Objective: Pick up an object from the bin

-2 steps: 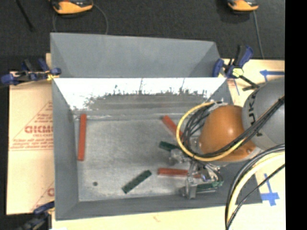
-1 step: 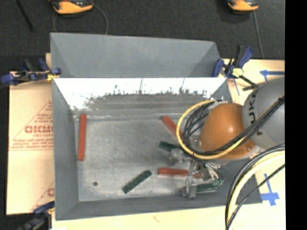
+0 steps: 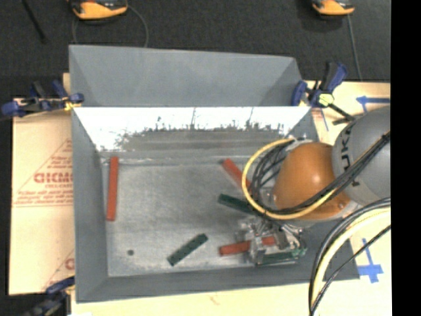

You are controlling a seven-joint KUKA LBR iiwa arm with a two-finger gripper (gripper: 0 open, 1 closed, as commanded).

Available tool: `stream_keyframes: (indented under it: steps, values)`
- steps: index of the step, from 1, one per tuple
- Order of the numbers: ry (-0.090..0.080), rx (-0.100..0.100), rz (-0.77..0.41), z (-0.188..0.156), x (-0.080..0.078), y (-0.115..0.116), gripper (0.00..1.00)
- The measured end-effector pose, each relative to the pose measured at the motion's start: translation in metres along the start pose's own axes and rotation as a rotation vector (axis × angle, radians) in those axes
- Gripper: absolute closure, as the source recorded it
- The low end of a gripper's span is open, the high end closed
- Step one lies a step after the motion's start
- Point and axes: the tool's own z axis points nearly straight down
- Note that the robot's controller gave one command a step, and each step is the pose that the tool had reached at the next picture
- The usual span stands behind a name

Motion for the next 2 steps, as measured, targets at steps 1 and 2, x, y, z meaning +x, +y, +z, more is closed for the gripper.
stream_keyframes:
  steps: [1, 2]
  values:
    - [0.001, 0.001, 0.005, -0.016, -0.001, -0.001, 1.00]
    - [0.000, 0.001, 0.011, -0.055, -0.002, -0.003, 1.00]
